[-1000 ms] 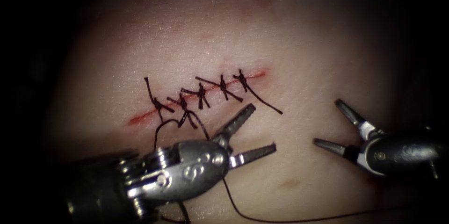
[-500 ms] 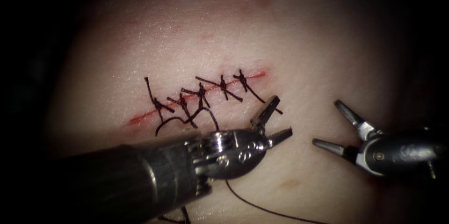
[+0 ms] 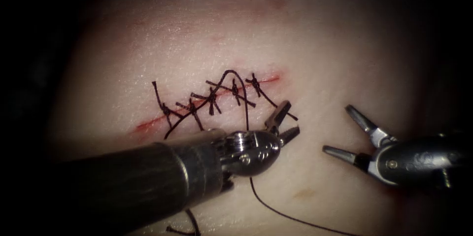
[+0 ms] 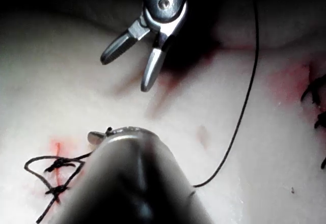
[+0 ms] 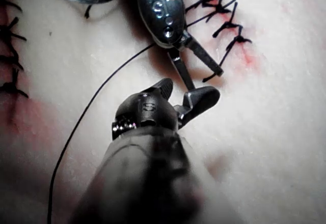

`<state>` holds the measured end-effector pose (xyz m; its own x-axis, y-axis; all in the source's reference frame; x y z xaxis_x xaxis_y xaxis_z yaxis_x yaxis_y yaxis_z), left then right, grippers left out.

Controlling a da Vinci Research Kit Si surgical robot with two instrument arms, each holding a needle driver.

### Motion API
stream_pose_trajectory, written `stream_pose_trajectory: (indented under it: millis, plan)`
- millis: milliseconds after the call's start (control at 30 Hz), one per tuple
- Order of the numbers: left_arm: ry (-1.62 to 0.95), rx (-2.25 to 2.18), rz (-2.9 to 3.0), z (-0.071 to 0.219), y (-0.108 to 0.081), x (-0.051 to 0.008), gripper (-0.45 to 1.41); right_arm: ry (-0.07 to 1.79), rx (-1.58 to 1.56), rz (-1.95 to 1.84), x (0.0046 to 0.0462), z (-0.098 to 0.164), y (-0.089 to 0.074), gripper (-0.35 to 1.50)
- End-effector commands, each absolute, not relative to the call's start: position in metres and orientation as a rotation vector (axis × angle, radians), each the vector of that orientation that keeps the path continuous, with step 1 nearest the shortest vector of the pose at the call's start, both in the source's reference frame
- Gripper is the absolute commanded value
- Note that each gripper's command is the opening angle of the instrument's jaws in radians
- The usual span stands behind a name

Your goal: Wound Closure

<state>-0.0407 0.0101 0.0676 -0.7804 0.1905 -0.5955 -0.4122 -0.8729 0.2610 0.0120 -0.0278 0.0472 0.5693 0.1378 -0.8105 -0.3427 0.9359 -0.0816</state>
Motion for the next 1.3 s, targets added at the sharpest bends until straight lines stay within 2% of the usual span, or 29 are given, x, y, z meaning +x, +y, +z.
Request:
stream_pose_trajectory:
  millis: [33, 233, 300, 367, 400, 433, 567, 800, 1067, 1300]
  plan:
    - [0.548, -0.826, 2.636, 0.0682, 0.0103, -0.0412, 0.39, 0.926, -0.238, 0.284, 0.0125, 0.0476, -0.0286, 0.93]
    - [0.541, -0.825, 2.634, 0.0683, 0.0109, -0.0412, 0.31, 0.926, -0.239, 0.284, 0.0126, 0.0476, -0.0286, 0.93]
    - [0.538, -0.825, 2.633, 0.0681, 0.011, -0.0412, 0.21, 0.926, -0.24, 0.284, 0.0126, 0.0477, -0.0287, 0.93]
    - [0.534, -0.824, 2.631, 0.0679, 0.0111, -0.0412, -0.03, 0.925, -0.241, 0.285, 0.0127, 0.0478, -0.0286, 0.93]
    - [0.532, -0.824, 2.631, 0.0679, 0.0112, -0.0411, -0.2, 0.925, -0.241, 0.285, 0.0128, 0.0478, -0.0286, 0.93]
    - [0.53, -0.826, 2.631, 0.0677, 0.0112, -0.041, -0.45, 0.923, -0.239, 0.284, 0.0128, 0.0479, -0.0286, 0.93]
    - [0.502, -0.863, 2.624, 0.0669, 0.0111, -0.0402, -0.45, 0.945, -0.231, 0.268, 0.0125, 0.0488, -0.028, 0.81]
    - [0.484, -0.89, 2.608, 0.0646, 0.0112, -0.0386, -0.45, 1.119, -0.196, 0.128, 0.012, 0.0521, -0.0256, 0.54]
    - [0.472, -0.904, 2.595, 0.063, 0.0113, -0.0377, -0.45, 1.3, -0.155, 0.026, 0.0145, 0.0538, -0.0245, 0.54]
    - [0.46, -0.896, 2.594, 0.0615, 0.0106, -0.0378, -0.32, 1.416, -0.135, -0.028, 0.0185, 0.0538, -0.0243, 0.57]
